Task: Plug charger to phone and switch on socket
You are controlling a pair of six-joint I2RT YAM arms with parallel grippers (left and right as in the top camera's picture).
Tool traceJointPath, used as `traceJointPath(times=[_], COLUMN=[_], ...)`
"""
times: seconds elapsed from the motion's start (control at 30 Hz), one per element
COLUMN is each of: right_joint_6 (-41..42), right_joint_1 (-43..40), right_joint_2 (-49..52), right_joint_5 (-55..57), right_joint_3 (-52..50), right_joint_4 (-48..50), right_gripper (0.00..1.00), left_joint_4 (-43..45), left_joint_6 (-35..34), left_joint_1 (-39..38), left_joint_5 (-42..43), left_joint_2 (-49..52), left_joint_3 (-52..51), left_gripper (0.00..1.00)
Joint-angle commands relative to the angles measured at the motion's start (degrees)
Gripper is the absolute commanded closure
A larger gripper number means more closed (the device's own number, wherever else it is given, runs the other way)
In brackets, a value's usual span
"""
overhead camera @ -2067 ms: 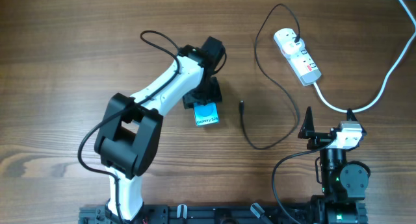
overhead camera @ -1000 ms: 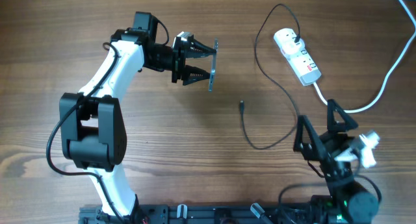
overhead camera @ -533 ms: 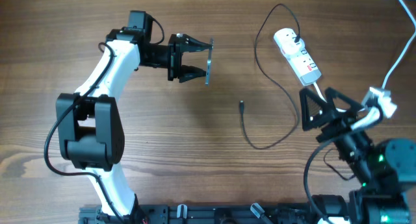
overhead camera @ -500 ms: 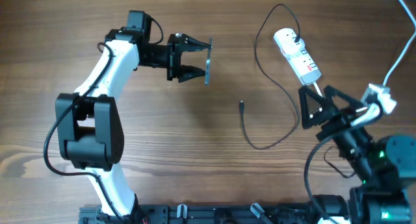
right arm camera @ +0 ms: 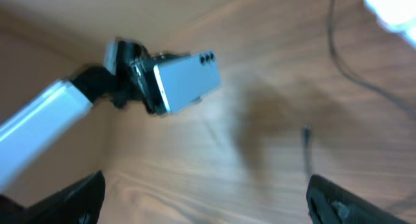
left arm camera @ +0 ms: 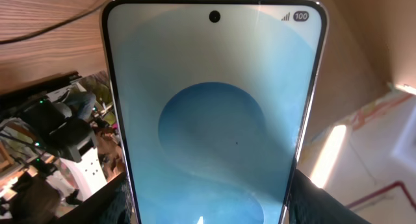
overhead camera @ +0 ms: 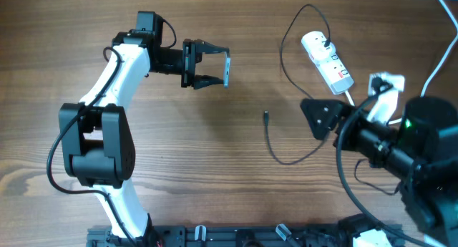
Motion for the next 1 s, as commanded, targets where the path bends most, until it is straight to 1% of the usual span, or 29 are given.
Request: traceJointPath(times=[0.0,0.03,0.1,0.13,0.17,0.23,0.3,0.37,0.47,0.5,0.57,0.6,0.63,0.87,0.9,0.93,0.97], right_joint_6=[-6.97,-6.51,-6.27,-4.09,-3.52,-2.36,-1.53,-1.55,-2.89,-3.56,-2.93,-1.36,1.14,1.2,1.22,1.2,0.85], right_joint_1=[10.82,15.37,21.9,24.96,27.3,29.4,30.03,30.03,30.03,30.03,30.03,30.03,30.01,30.03,30.03,30.01,29.97], right_joint_2=[11.32,15.54,21.66,25.07,28.3,32.83,37.13,39.34,41.22,41.7,42.77,43.34,44.22,48.52,48.7,48.74,48.74], right_joint_5=[13.05,17.46,22.4,25.59,28.04,31.19,32.35,32.41,32.35,32.39,33.88,35.39,37.33,37.86,37.86,37.9,37.94], right_joint_3=[10.1,12.96,16.72,18.91,21.0,23.47,24.37,24.37,24.35,24.3,24.28,24.28,24.24,24.24,24.24,24.24,24.24], right_joint_4=[-5.38,-6.62,-6.73,-6.64,-6.56,-5.92,-3.5,-1.22,3.15,4.55,5.44,5.03,4.55,6.32,6.58,6.86,7.19], right_gripper=[0.02,0.04,0.05,0.05,0.04,0.04,0.09,0.12,0.14,0.16,0.26,0.28,0.28,0.28,0.31,0.37,0.41], left_joint_4=[0.24,0.22,0.22,0.22,0.22,0.22,0.22,0.22,0.22,0.22,0.22,0.2,0.2,0.2,0.22,0.22,0.22], left_joint_6=[-2.47,-2.47,-2.47,-2.47,-2.49,-2.47,-2.45,-2.45,-2.45,-2.47,-2.45,-2.43,-2.43,-2.43,-2.43,-2.43,-2.4], left_joint_1=[0.2,0.2,0.2,0.2,0.2,0.2,0.2,0.2,0.2,0.2,0.2,0.2,0.17,0.13,0.13,0.13,0.13], left_joint_5=[0.15,0.15,0.17,0.2,0.22,0.42,0.44,0.42,0.39,0.39,0.42,0.42,0.42,0.42,0.42,0.42,0.42], left_joint_2=[-2.23,-2.25,-2.25,-2.23,-2.25,-2.25,-2.25,-2.23,-2.25,-2.25,-2.25,-2.25,-2.25,-2.25,-2.25,-2.25,-2.25], left_joint_3=[1.29,1.29,1.29,1.29,1.29,1.29,1.29,1.29,1.29,1.29,1.29,1.29,1.29,1.29,1.29,1.29,1.29], left_gripper=[0.42,0.43,0.43,0.43,0.43,0.43,0.43,0.42,0.42,0.42,0.42,0.42,0.42,0.42,0.42,0.42,0.42])
